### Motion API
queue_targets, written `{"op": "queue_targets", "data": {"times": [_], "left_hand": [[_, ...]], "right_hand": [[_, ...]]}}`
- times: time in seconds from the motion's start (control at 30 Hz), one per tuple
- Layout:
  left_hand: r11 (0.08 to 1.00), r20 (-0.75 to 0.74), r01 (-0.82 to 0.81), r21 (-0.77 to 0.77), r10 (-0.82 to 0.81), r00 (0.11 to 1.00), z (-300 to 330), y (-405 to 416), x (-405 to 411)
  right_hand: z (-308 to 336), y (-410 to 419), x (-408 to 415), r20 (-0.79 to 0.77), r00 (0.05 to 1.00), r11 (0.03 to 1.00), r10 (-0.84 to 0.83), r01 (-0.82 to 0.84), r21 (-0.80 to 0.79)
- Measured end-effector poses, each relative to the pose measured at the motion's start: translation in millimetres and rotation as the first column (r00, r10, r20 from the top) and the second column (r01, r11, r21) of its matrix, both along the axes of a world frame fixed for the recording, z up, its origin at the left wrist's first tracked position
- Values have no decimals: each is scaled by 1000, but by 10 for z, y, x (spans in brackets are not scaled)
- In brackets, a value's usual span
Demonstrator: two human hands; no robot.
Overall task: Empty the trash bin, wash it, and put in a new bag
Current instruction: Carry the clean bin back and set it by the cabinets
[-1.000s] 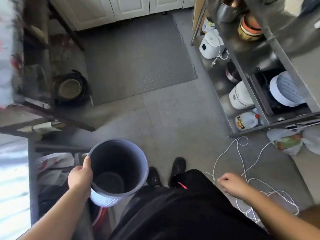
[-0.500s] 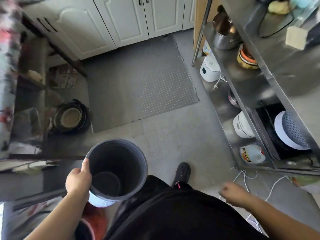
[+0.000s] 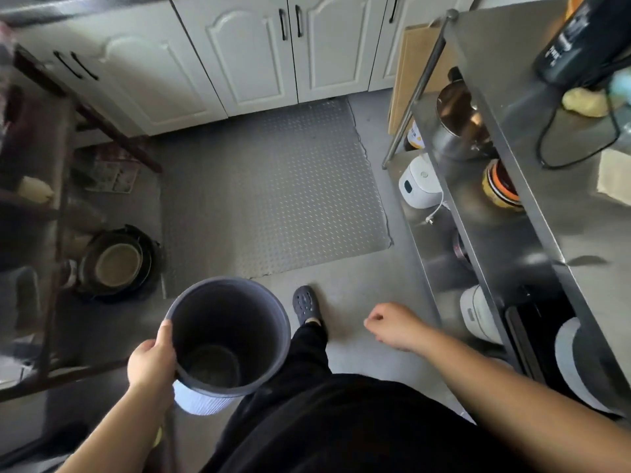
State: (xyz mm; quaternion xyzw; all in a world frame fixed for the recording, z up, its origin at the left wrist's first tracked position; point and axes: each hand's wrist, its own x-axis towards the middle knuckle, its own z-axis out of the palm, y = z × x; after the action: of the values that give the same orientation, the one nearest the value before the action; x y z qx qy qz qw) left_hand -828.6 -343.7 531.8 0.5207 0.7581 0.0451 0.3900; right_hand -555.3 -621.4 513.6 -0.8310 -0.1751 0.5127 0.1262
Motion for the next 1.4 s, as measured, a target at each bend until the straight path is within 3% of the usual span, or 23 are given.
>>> {"op": "queue_targets", "data": {"times": [0.27, 0.43, 0.53, 0.67, 0.73, 0.97, 1.1, 1.27, 1.4], "left_hand": [[968, 97, -181, -173, 199, 975, 33, 1215, 1265], [988, 104, -38, -147, 53, 993, 74, 1791, 2093], [992, 44, 79, -100, -75, 996, 89, 2051, 2583], [991, -20, 109, -83, -111, 994, -39, 2318, 3147], [992, -17, 66, -111, -68, 998, -157, 2450, 3401], [970, 63, -228, -87, 234, 970, -211, 2811, 4503], [949, 136, -296, -109, 310, 941, -300, 3158, 5328], [953, 203, -243, -182, 278, 939, -888, 3490, 6349], [941, 211, -213, -264, 272, 939, -1783, 3644, 7115]], "right_hand": [[-98, -261, 752, -13, 1000, 939, -5, 0, -344], [-2, -258, 1270, 14, 987, 889, -160, 150, -433], [-35, -6, 1712, -18, 979, 891, -202, 176, -419], [-198, 431, 2509, 45, 980, 917, -194, 197, -347], [-322, 708, 2969, 2, 970, 918, -244, 231, -322], [-519, 1909, 4799, -12, 1000, 967, 13, -16, -255], [-592, 2743, 5657, -9, 1000, 990, 28, -29, -137], [-1127, 3484, 6229, -68, 977, 979, -203, 204, -2], [-1946, 3718, 6225, -110, 974, 980, -198, 196, -29]]}}
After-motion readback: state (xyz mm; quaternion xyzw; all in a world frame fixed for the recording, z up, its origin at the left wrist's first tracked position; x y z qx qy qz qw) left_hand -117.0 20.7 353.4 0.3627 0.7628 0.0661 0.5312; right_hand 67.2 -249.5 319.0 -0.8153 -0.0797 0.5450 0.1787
